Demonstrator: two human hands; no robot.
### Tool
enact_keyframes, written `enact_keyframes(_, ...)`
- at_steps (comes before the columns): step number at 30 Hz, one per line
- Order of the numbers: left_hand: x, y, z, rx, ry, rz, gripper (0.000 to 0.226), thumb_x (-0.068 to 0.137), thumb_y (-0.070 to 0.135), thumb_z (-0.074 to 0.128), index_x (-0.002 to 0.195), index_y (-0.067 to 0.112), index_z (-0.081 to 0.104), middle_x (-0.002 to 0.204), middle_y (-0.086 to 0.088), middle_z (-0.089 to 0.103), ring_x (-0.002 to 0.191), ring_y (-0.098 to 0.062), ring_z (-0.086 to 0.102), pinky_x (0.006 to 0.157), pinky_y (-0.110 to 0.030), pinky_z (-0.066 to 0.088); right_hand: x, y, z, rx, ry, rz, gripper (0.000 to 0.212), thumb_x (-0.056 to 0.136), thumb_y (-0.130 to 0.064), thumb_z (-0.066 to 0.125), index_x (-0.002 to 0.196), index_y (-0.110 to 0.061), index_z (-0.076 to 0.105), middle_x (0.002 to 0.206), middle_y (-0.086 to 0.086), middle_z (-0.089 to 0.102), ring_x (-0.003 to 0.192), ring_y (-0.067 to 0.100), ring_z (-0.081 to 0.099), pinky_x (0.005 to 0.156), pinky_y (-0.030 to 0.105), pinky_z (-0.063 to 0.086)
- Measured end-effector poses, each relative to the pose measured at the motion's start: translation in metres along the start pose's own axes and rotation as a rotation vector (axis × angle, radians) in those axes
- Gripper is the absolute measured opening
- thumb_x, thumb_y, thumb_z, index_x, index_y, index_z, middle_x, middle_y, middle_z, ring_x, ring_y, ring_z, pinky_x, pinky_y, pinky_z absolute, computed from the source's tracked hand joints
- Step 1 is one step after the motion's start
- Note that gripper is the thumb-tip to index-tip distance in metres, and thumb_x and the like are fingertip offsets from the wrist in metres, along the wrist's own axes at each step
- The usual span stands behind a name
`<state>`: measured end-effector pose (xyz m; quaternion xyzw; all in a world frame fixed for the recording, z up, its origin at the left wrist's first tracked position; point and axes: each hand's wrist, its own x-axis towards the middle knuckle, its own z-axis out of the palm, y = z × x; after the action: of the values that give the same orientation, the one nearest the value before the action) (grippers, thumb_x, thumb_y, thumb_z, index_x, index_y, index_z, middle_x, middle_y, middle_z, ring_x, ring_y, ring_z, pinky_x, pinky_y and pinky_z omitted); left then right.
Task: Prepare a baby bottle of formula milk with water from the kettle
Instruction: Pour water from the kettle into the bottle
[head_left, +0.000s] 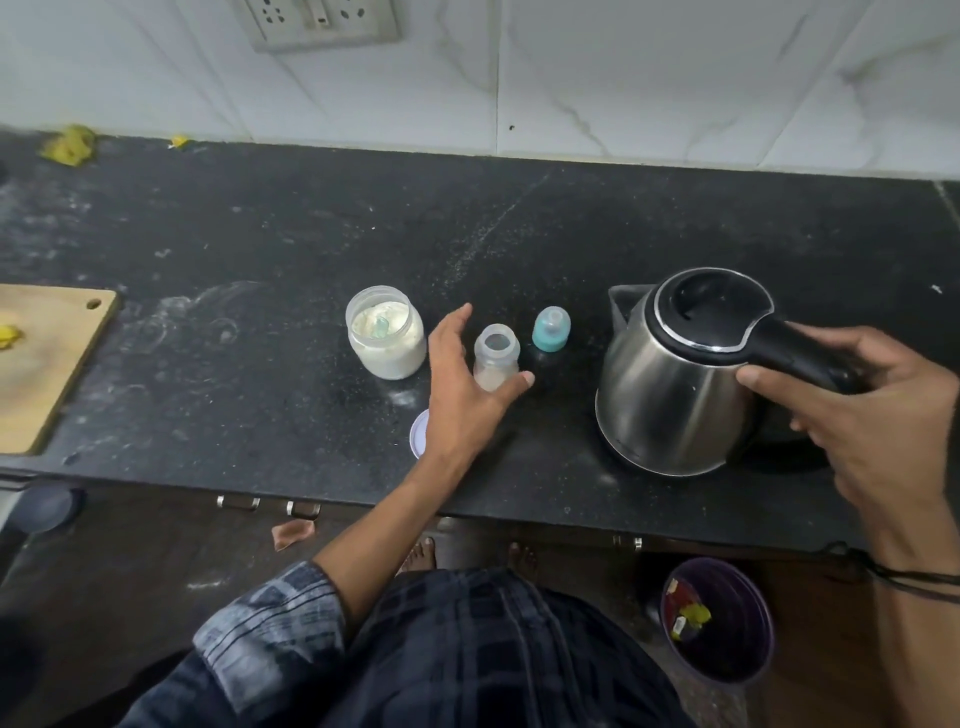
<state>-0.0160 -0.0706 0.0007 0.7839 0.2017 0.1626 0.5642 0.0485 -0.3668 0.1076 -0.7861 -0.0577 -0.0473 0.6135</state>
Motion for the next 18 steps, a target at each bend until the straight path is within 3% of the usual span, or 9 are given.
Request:
enact_keyframes(3, 0.003, -0.004, 0.002, 0.063, -0.092, -0.093, 0.103, 0.074, 0.018, 0.095, 0.157, 0.012, 0.034, 0.157, -0.002, 0.039, 0.145, -0.014, 0.041, 0.122, -0.035, 0.035, 0.004, -0.002, -0.001, -0.013, -0.075, 0.011, 0.059, 0.063, -0.053, 0.097, 0.113, -0.028, 0.079, 0.088, -0.014, 0.078, 0.061, -0.004, 0.063, 0.049, 0.010, 0.045)
enact_keyframes(6, 0.010, -0.007, 0.004, 0.114, -0.117, -0.149, 0.099, 0.075, 0.018, 0.093, 0.157, 0.014, 0.038, 0.156, 0.000, 0.047, 0.143, -0.017, 0.046, 0.116, -0.027, 0.035, 0.009, -0.001, 0.001, -0.046, -0.114, -0.016, 0.057, 0.063, -0.046, 0.096, 0.113, -0.024, 0.079, 0.090, -0.014, 0.078, 0.060, -0.004, 0.062, 0.048, 0.009, 0.044)
enact_keyframes(9, 0.017, -0.008, 0.005, 0.144, -0.133, -0.190, 0.090, 0.078, 0.016, 0.090, 0.154, 0.017, 0.043, 0.150, 0.001, 0.056, 0.138, -0.020, 0.053, 0.117, -0.039, 0.040, 0.014, -0.003, 0.005, -0.077, -0.156, -0.054, 0.050, 0.062, -0.035, 0.096, 0.109, -0.025, 0.079, 0.096, -0.012, 0.080, 0.060, -0.004, 0.063, 0.048, 0.009, 0.043)
enact_keyframes(13, 0.023, -0.008, 0.003, 0.136, -0.102, -0.179, 0.067, 0.078, 0.013, 0.087, 0.139, 0.020, 0.059, 0.130, 0.005, 0.069, 0.119, -0.018, 0.065, 0.107, -0.044, 0.050, 0.022, -0.007, 0.007, -0.112, -0.211, -0.089, 0.050, 0.062, -0.029, 0.096, 0.109, -0.022, 0.080, 0.098, -0.011, 0.080, 0.061, -0.004, 0.063, 0.048, 0.009, 0.044)
enact_keyframes(18, 0.024, -0.003, 0.004, 0.136, -0.093, -0.116, 0.063, 0.076, 0.020, 0.088, 0.133, 0.025, 0.063, 0.127, 0.010, 0.068, 0.117, -0.013, 0.063, 0.105, -0.041, 0.050, 0.034, -0.011, 0.011, -0.113, -0.273, -0.121, 0.045, 0.061, -0.031, 0.097, 0.102, -0.033, 0.081, 0.094, -0.012, 0.080, 0.059, -0.003, 0.064, 0.048, 0.009, 0.045)
